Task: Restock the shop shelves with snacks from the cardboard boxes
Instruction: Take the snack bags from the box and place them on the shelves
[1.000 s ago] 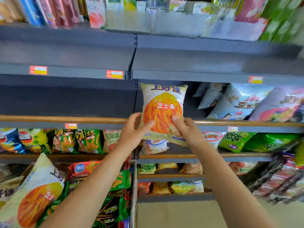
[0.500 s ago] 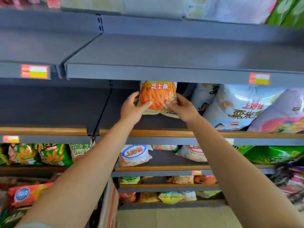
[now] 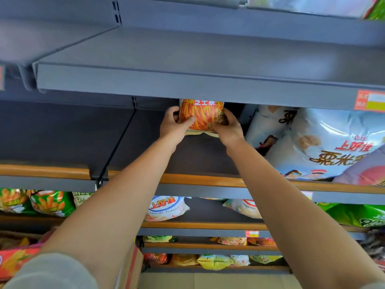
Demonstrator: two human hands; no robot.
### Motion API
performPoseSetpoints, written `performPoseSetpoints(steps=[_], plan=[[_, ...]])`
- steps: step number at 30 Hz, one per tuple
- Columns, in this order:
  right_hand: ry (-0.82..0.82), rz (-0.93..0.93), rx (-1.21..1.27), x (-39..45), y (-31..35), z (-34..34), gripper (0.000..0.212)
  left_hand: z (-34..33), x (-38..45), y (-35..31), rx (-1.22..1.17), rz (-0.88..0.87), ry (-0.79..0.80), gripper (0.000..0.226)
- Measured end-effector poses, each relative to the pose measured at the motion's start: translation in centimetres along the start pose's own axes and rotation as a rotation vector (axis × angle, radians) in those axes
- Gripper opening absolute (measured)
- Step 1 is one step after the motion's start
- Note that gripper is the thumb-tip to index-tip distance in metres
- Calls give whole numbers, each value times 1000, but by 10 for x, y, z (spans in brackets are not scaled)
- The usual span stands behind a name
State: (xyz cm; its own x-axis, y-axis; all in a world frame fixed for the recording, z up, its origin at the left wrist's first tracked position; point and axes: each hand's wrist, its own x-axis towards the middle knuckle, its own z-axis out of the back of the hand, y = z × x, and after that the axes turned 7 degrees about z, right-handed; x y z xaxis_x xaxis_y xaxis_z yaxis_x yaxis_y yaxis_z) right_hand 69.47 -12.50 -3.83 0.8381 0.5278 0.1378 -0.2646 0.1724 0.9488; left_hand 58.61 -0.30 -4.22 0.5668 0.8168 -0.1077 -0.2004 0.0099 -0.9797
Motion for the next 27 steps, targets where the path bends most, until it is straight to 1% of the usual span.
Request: performPoseSetpoints(steps=[4, 11, 13, 15, 17, 18, 19, 22, 25, 27], plan=[[-75, 18, 28, 7, -4, -2, 72, -12, 6, -4, -49, 7, 27, 58], [-147, -26, -23, -4, 3, -1, 75, -2, -14, -14, 22, 18, 47, 61], [-185, -18, -4, -24, 15, -2, 65, 12, -30, -18, 38, 20, 29, 56], [-199, 18, 52, -56, 32, -4, 46, 33, -52, -21, 16, -4, 30, 39], [-136, 49, 139, -99, 50, -12, 22, 62, -85, -20, -27, -42, 67, 13], [-69, 59, 198, -123, 59, -17, 9, 80, -103, -19, -29, -62, 79, 6], [7, 58, 242, -147, 65, -25, 5, 98, -121, -15, -23, -76, 79, 7], [221, 6, 222, -214, 68, -65, 14, 158, -171, 10, 36, -53, 56, 13], [408, -131, 141, -274, 49, -119, 19, 230, -215, 53, 122, 24, 43, 12], [517, -222, 94, -311, 34, -155, 19, 279, -239, 81, 188, 104, -3, 11]])
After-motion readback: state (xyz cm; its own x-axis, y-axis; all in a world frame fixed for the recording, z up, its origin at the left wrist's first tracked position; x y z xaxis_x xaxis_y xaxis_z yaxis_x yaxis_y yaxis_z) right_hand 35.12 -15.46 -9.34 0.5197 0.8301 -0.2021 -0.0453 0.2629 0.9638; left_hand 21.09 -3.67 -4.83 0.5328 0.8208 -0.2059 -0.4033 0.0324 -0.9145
